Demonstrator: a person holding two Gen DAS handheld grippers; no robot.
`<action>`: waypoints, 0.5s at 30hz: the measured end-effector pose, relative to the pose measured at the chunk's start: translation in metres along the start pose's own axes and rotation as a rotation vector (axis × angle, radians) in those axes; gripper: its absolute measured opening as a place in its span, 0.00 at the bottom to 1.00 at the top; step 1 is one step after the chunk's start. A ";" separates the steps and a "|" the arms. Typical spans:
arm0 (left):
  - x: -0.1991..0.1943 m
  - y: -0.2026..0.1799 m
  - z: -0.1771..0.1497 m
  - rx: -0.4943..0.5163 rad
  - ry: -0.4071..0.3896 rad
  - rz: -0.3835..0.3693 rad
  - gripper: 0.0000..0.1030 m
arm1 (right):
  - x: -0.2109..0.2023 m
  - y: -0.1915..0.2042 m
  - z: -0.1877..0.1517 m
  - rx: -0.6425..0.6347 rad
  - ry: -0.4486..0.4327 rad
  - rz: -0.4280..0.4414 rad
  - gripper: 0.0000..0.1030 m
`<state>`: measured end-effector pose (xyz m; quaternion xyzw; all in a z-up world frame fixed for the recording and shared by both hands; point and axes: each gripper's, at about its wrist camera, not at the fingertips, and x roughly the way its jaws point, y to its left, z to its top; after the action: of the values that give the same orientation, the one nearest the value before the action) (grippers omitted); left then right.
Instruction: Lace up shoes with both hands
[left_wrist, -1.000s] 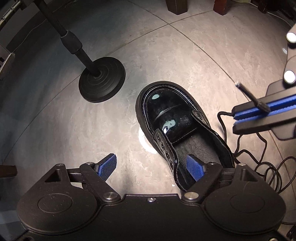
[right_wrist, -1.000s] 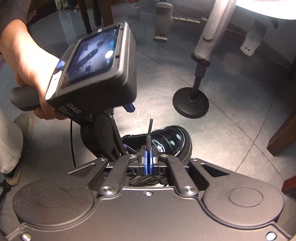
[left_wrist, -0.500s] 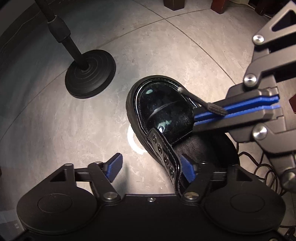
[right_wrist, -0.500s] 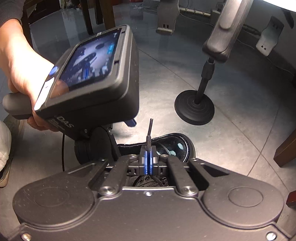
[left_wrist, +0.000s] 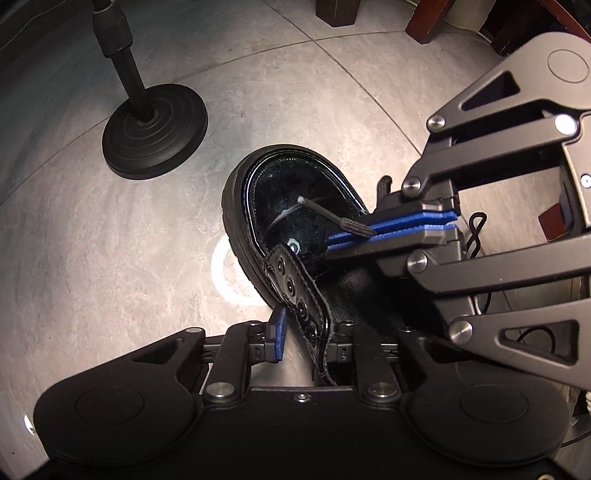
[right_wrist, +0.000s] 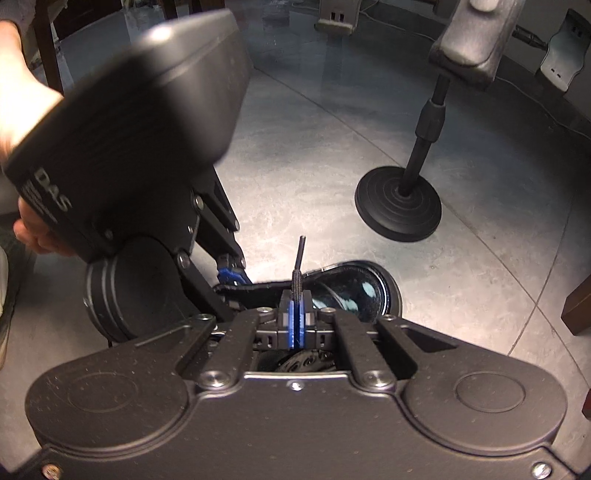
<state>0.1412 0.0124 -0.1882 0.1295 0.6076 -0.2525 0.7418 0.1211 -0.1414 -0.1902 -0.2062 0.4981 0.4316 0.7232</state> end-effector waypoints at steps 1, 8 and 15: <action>0.000 -0.001 0.001 0.004 0.006 0.010 0.20 | 0.002 0.000 -0.001 0.001 0.005 0.000 0.03; 0.002 0.004 0.008 -0.059 0.043 0.076 0.40 | 0.004 -0.004 -0.011 0.018 0.043 -0.008 0.03; 0.000 0.015 0.005 -0.081 0.023 0.072 0.45 | 0.007 -0.017 -0.016 0.102 0.037 0.016 0.03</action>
<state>0.1530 0.0226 -0.1888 0.1240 0.6209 -0.1990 0.7480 0.1270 -0.1594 -0.2052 -0.1730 0.5344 0.4074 0.7201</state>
